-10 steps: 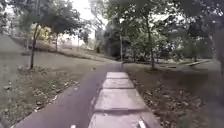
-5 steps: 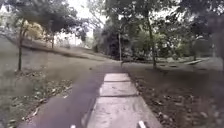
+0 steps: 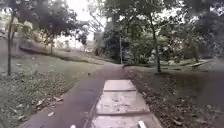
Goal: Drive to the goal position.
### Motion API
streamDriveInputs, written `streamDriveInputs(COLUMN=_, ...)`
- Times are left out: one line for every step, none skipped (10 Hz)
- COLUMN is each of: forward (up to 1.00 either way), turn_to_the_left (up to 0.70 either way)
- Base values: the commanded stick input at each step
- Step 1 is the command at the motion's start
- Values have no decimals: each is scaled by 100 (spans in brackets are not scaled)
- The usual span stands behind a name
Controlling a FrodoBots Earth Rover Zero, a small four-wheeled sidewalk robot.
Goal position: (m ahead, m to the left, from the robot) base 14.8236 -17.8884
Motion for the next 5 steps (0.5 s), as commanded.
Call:
streamDriveInputs(forward=100, turn_to_the_left=0)
streamDriveInputs(forward=100, turn_to_the_left=0)
streamDriveInputs(forward=100, turn_to_the_left=0)
streamDriveInputs(forward=100, turn_to_the_left=-1)
streamDriveInputs(forward=100, turn_to_the_left=-18)
